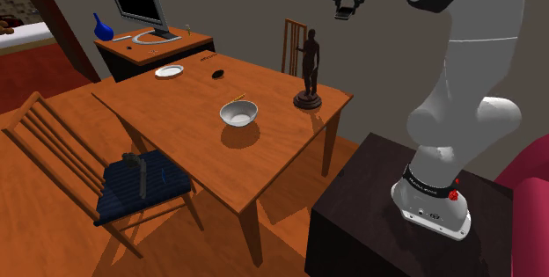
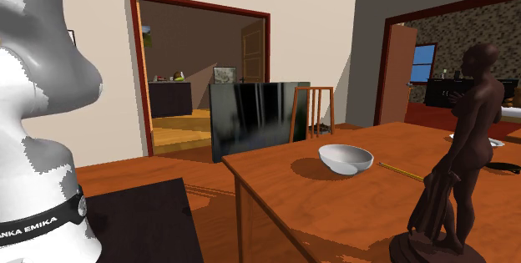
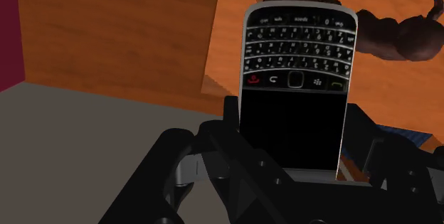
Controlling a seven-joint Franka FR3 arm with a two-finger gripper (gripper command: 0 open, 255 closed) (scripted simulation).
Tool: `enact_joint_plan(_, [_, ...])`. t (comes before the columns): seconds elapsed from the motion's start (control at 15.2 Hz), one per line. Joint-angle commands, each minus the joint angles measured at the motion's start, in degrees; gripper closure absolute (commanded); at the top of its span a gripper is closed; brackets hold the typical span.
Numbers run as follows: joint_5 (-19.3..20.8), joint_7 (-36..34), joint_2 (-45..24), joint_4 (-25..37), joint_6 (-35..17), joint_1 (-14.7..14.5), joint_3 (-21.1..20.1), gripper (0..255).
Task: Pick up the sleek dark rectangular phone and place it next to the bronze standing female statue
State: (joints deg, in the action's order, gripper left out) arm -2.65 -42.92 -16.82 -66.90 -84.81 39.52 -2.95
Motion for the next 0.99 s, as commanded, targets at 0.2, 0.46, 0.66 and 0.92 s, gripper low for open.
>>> enact_joint_plan(0.2, [-0.3,4.9,-10.5,16.3,6.1,3.6,1.6,255])
enact_joint_plan(0.46, [-0.5,7.1,-16.2,24.0,8.3,5.4,2.0,255])
enact_joint_plan(0.66, [-0.5,7.3,-12.9,16.1,3.6,5.4,2.0,255])
enact_joint_plan(0.92, [-0.6,7.6,-10.3,8.6,-1.2,5.4,2.1,255])
